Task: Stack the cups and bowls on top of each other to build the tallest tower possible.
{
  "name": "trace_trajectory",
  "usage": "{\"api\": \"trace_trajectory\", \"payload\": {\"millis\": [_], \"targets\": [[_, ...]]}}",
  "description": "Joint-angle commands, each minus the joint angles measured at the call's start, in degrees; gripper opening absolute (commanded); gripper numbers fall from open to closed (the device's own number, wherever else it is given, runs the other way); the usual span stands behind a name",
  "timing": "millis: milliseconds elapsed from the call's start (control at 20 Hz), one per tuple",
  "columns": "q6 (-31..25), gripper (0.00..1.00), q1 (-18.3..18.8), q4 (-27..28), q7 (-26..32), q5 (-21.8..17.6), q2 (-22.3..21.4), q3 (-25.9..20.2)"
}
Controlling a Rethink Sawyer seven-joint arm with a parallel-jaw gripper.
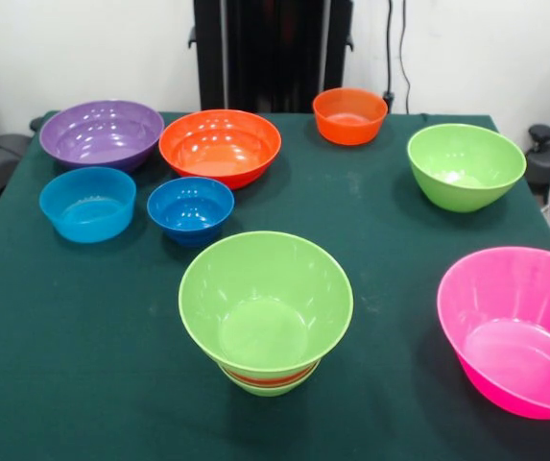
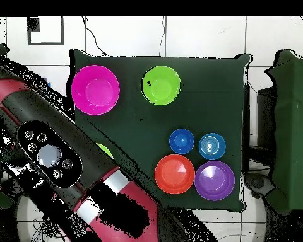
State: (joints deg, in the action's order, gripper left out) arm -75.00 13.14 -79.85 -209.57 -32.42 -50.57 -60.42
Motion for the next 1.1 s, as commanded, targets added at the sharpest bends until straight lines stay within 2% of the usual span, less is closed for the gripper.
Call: {"api": "trace_trajectory", "payload": {"millis": [50, 550, 1100], "targets": [[11.7, 1.0, -5.5, -8.6, -19.8, -0.6, 0.4, 13.8], [23.0, 1.0, -15.6, -13.9, -19.8, -1.0, 1.9, 27.1], [31.6, 1.0, -24.3, -15.8, -16.9, 1.9, 6.1, 38.1]]}}
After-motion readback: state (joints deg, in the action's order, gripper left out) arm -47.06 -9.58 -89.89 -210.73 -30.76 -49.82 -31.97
